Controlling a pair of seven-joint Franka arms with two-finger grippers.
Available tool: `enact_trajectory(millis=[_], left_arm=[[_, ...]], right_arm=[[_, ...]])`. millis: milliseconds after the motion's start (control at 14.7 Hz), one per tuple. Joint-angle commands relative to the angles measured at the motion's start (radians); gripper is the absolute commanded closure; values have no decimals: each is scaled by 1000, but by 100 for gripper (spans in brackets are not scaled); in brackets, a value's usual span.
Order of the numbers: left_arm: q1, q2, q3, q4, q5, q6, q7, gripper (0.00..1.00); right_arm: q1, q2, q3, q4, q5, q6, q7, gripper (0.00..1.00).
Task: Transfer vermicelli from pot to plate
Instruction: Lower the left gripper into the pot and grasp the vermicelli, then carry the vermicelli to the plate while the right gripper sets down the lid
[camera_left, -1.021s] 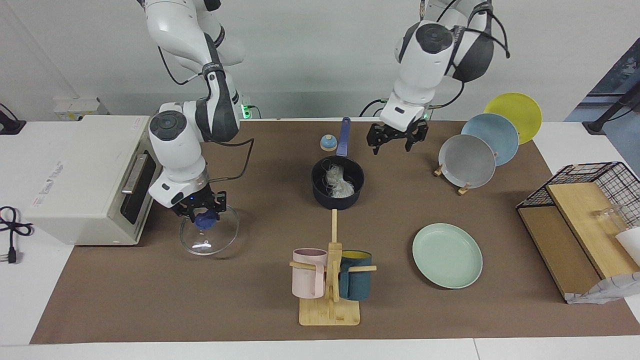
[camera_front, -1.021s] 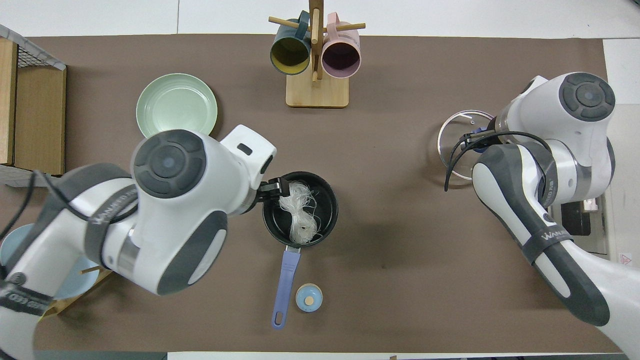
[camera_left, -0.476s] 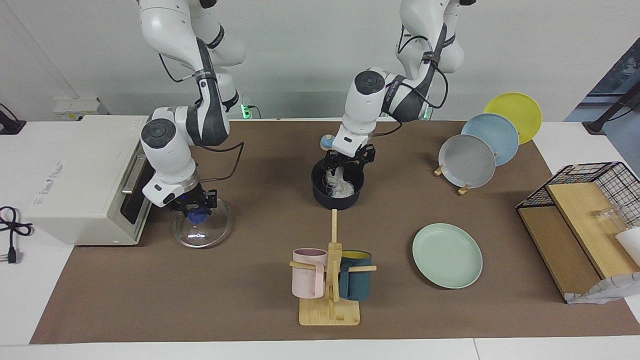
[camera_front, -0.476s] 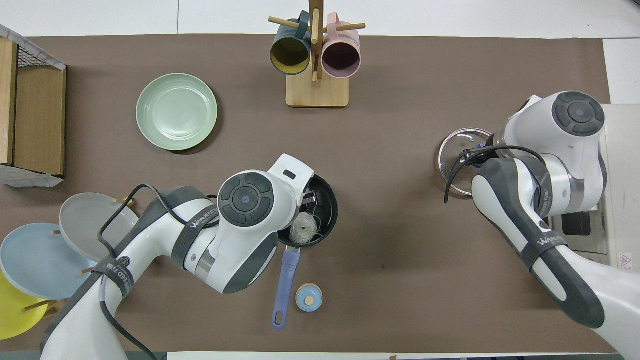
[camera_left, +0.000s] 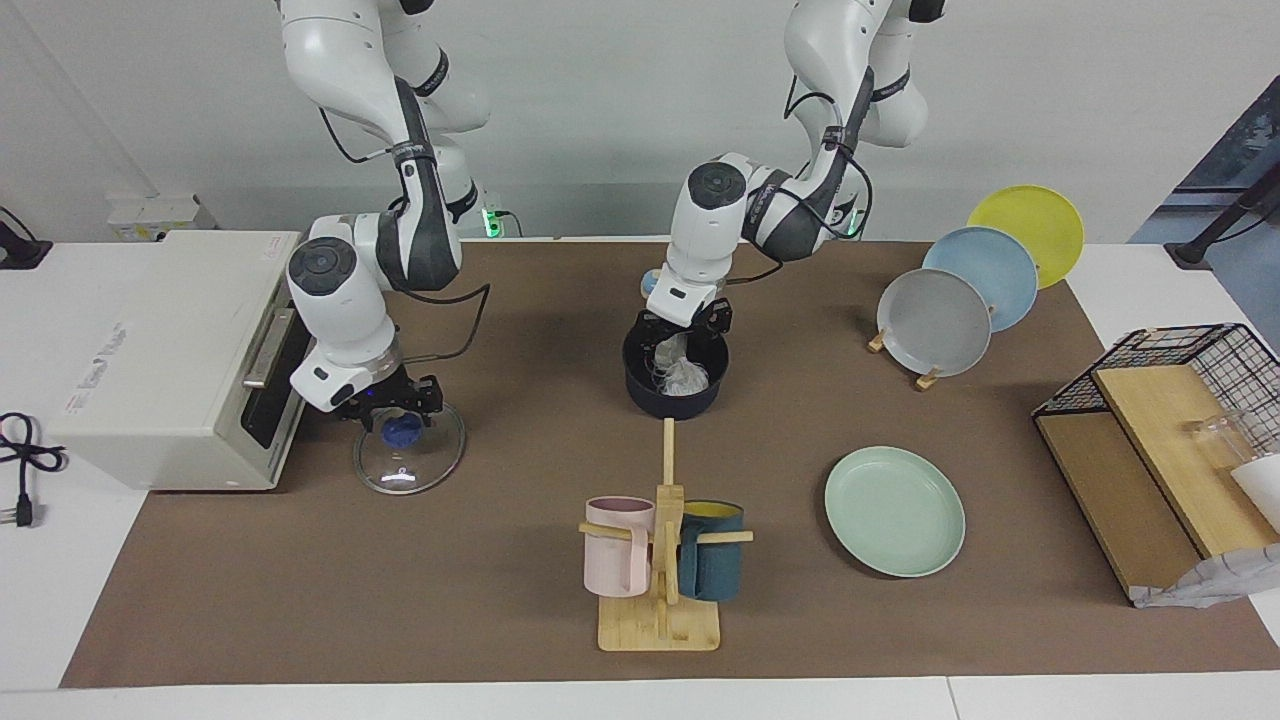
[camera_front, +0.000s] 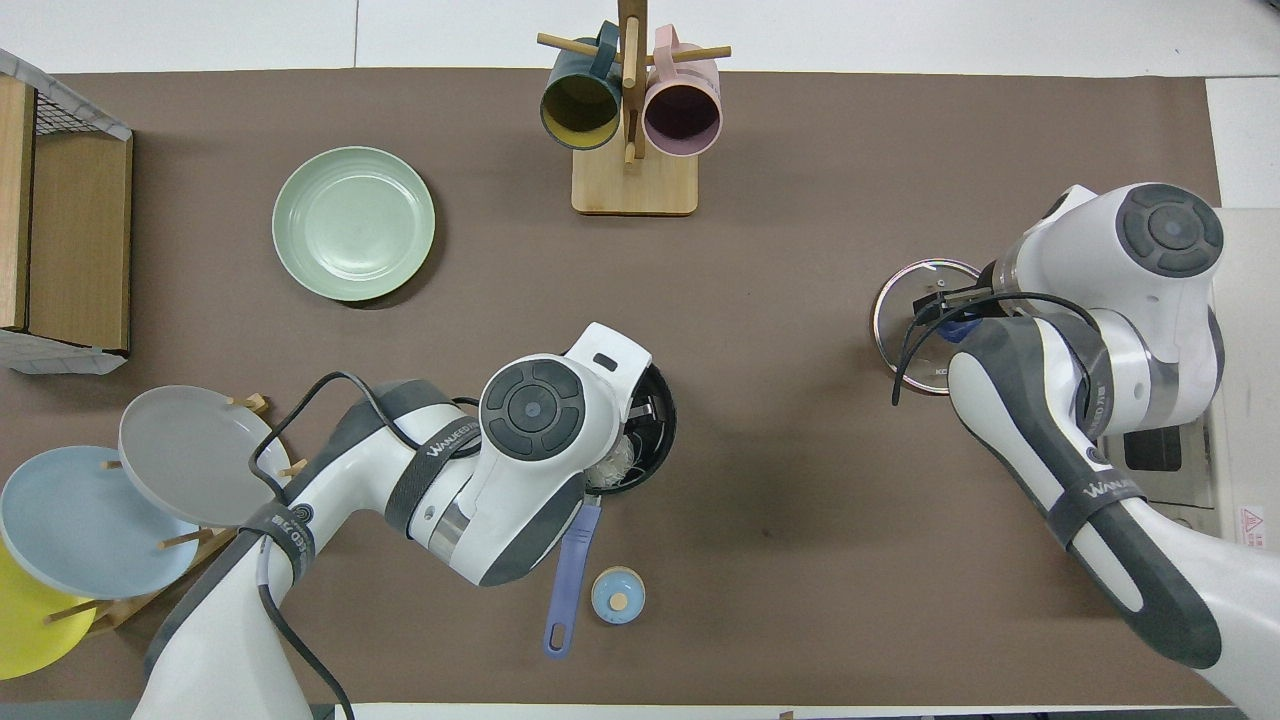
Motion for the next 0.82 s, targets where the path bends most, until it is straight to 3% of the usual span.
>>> enact_trajectory(millis=[0,68,136,204,340,545,749], left_arm=[[-21,15,18,-15,-5,29,19,0],[-21,15,19,-15,-3,27,39,0],[-21,15,19,-15,-3,24,52,9],[-19,13,19,-15,-3,22,62,28],[-19,13,19,-15,-3,19,101,100],[-16,13,21,-4,-2,13,127,100],[-4,-11,24,16,-2,-36,141,100]], right_arm=[[-16,-19,11,113,1,-159,-10,0],[-16,-34,11,159,4,-223,-10,0],[-17,-40,11,220,16,-297,-10,0],[-26,-42,11,283,25,-378,-10,0],[-28,-60,5,384,42,-519,-10,0],[-31,-143,2,417,42,-619,-10,0],[-26,-132,7,513,42,-733,-10,0]])
